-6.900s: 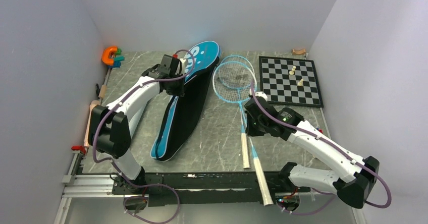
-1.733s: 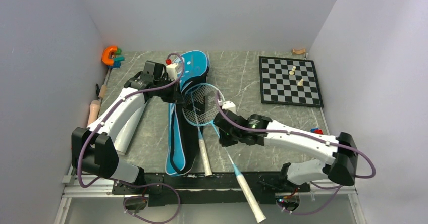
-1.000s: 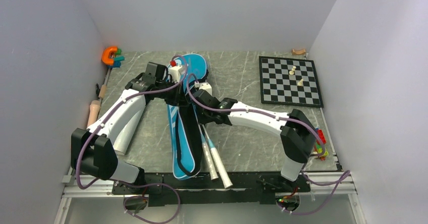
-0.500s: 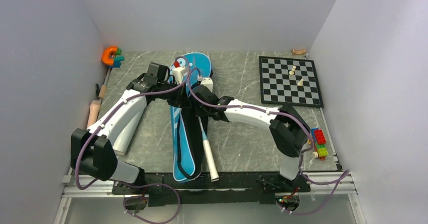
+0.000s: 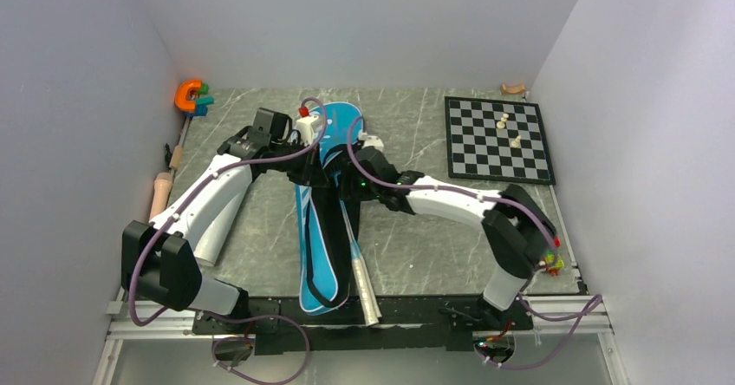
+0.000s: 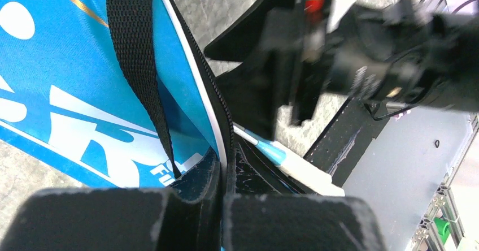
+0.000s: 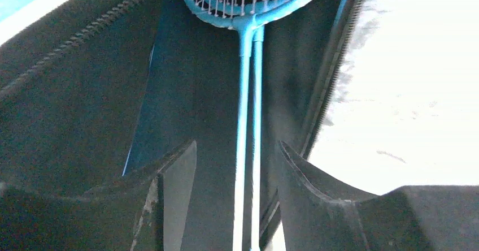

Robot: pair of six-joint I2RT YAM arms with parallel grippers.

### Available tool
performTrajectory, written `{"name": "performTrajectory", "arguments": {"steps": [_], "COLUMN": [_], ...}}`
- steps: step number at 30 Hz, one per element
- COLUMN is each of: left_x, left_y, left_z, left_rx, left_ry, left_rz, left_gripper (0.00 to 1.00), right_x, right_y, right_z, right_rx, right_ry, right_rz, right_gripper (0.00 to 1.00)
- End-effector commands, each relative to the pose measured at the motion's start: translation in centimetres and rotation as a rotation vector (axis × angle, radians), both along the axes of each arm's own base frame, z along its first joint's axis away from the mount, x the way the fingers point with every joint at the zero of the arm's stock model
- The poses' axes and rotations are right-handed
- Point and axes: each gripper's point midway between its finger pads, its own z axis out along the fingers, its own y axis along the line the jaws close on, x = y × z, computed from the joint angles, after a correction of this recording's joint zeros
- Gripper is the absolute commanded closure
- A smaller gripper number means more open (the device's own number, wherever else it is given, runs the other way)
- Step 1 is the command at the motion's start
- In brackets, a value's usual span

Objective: Pack up the badminton gear

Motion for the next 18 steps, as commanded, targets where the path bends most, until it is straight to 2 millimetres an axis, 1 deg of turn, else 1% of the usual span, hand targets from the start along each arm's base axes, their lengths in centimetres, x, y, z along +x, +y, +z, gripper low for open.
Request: {"name": "performTrajectory", "arguments": {"steps": [1,3,4,6,8,10,12,18], "left_x": [-0.3,-0.3,-0.3,-0.3,-0.3,-0.3,-0.3,-0.2], "left_y": [-1.3,-1.3,-1.4,-1.4,-1.3,-1.3,-1.3,-1.3], "left_z": [2.8,2.8,2.8,2.9,3.0,3.0,2.9,2.8], "left_rx": [-0.085,-0.086,-0.087,-0.086,-0.088,-0.086,-0.084,-0.082], "left_ry": [-0.084,-0.082,-0.082,-0.081,-0.082,-0.086,-0.083,-0.080], "left_rz": [-0.065,-0.066,-0.067,-0.068,-0.068,-0.067,-0.066,-0.069], "left_gripper": [1.00,1.00,1.00,1.00,1.00,1.00,1.00,1.00], "right_x": [1.1,1.3,1.4,2.1,2.5,2.9,2.8,2.8], "right_y": [-2.2,-3.9,-4.4,-5.0,-5.3,-5.2,-4.6,-2.7], "right_z": [5.2,4.2,3.6,2.9,1.7,0.6,-0.5,-3.0], "right_rx": [0.147,0.133,0.129,0.143,0.157,0.175,0.196,0.273], "right_ry": [-0.081,-0.065,-0.050,-0.044,-0.019,0.012,0.040,0.092], "right_rz": [-0.050,-0.078,-0.085,-0.094,-0.099,-0.096,-0.075,-0.034], "right_gripper": [0.41,0.37,0.32,0.22,0.18,0.18,0.18,0.20]}}
